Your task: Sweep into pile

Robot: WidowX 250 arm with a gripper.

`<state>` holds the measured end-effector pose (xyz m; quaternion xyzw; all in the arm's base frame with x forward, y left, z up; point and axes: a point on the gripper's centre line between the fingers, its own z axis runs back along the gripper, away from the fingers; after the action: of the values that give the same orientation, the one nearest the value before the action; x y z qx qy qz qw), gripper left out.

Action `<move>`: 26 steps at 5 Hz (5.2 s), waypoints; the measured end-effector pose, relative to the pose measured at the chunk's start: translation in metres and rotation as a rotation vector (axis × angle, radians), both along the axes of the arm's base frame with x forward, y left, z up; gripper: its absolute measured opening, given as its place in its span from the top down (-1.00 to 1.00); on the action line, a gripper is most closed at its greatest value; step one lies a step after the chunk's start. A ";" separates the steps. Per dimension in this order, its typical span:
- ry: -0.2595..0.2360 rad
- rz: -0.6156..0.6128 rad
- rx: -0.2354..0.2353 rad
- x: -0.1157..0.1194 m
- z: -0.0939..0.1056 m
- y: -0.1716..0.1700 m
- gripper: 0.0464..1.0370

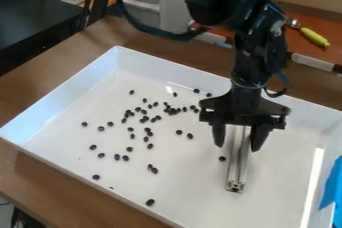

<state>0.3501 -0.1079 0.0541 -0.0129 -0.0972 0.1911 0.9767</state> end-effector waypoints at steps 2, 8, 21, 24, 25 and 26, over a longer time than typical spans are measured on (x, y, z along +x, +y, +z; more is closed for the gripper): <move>-0.012 -0.012 -0.019 0.003 0.000 0.000 0.36; 0.012 -0.141 -0.038 -0.063 0.025 0.193 0.36; -0.125 -0.303 0.086 -0.070 -0.002 0.229 0.36; -0.128 -0.116 -0.266 -0.019 0.070 0.098 0.36; -0.082 -0.105 -0.230 0.004 0.031 0.052 0.36; -0.096 -0.098 -0.172 0.020 0.002 0.026 0.36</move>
<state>0.3702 -0.0816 0.0561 -0.1106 -0.1263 0.1500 0.9743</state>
